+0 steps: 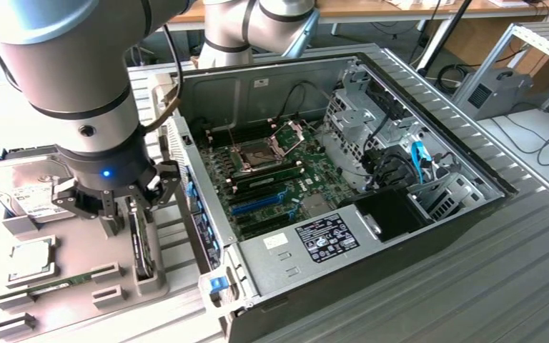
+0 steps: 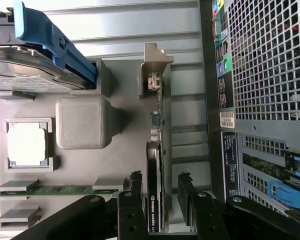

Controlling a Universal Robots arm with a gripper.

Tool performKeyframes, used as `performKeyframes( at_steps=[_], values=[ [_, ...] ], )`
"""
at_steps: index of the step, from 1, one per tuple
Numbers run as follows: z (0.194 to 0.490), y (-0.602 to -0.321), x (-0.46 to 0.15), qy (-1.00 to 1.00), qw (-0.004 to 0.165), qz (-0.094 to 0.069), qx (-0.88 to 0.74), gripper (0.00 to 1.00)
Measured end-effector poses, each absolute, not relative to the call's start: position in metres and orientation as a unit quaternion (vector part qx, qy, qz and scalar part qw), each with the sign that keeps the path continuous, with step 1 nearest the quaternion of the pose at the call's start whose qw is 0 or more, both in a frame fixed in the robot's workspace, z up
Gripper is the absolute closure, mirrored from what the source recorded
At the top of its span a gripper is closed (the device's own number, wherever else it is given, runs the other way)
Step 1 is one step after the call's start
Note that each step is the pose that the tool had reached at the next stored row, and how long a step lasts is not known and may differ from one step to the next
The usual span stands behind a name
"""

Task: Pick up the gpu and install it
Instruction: 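Pick up the gpu and move the gpu toward the slot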

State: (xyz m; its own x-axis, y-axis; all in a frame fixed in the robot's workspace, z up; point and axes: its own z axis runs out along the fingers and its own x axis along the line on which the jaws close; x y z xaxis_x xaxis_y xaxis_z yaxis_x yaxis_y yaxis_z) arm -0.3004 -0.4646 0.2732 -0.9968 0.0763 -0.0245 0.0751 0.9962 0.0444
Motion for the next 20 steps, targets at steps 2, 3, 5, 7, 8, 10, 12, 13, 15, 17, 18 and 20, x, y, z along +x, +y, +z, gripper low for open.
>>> performKeyframes(
  at_steps=[2, 3, 5, 7, 8, 10, 12, 13, 15, 17, 18, 20],
  values=[
    [0.271, -0.464, -0.301, 0.999, 0.013, 0.022, 0.038, 0.58],
    [0.27, -0.464, -0.301, 0.999, 0.013, 0.022, 0.038, 0.58],
    [0.267, -0.464, -0.301, 0.999, 0.013, 0.022, 0.038, 0.58],
    [0.265, -0.464, -0.301, 0.999, 0.013, 0.022, 0.038, 0.58],
    [0.262, -0.463, -0.301, 0.999, 0.013, 0.022, 0.038, 0.58],
    [0.256, -0.462, -0.301, 0.999, 0.013, 0.022, 0.038, 0.58],
    [0.254, -0.461, -0.301, 0.999, 0.013, 0.022, 0.038, 0.58],
    [0.253, -0.46, -0.301, 0.999, 0.013, 0.022, 0.038, 0.58],
    [0.251, -0.459, -0.301, 0.999, 0.013, 0.022, 0.038, 0.58],
    [0.249, -0.459, -0.301, 0.999, 0.013, 0.022, 0.038, 0.58],
    [0.248, -0.458, -0.301, 0.999, 0.013, 0.022, 0.038, 0.58],
    [0.246, -0.458, -0.301, 0.999, 0.013, 0.022, 0.038, 0.58]
  ],
)
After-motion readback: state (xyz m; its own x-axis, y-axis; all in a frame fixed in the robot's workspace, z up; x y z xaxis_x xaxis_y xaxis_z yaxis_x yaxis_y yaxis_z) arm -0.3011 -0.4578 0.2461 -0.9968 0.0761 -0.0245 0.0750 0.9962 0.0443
